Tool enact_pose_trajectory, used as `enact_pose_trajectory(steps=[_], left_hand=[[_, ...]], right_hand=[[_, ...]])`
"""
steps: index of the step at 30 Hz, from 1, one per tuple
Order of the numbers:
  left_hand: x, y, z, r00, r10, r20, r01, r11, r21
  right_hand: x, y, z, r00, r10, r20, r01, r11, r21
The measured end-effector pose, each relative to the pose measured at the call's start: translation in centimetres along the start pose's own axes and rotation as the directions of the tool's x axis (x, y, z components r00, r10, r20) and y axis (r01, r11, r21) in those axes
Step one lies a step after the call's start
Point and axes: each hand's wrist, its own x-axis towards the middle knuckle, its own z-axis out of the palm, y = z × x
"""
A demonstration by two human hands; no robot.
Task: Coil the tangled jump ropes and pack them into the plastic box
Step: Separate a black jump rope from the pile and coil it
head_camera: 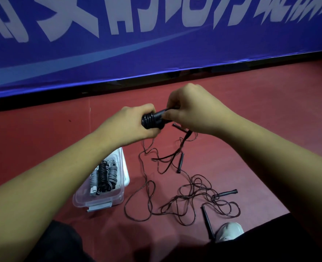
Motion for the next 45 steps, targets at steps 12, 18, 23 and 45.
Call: enact_pose_trajectory(steps=[12,18,23,45], left_hand=[[-0.7,1.0,0.6,0.979,0.122,0.164,-0.177,0.906,0.385],[-0.7,0.8,0.6,0.957,0.153,0.244,-0.229,0.920,0.319],[-1.3,1.2,1.3,0.897,0.273,0.348,-0.333,0.935,0.124],[-1.7,2.4,-0.1,0.994,0.101,-0.030,-0.084,0.583,-0.808]], right_hand=[[0.2,0.6,-1.1,0.966,-0.007,0.257,0.052,0.984,-0.170],[0.2,1.2,-1.0,0.945,-0.030,0.327,0.130,0.949,-0.286],[0.4,2.2,-0.9,0.915,-0.086,0.394,0.159,0.975,-0.157],[0.2,7.3,3.0,0.883,-0.128,0.452,-0.287,0.613,0.736]])
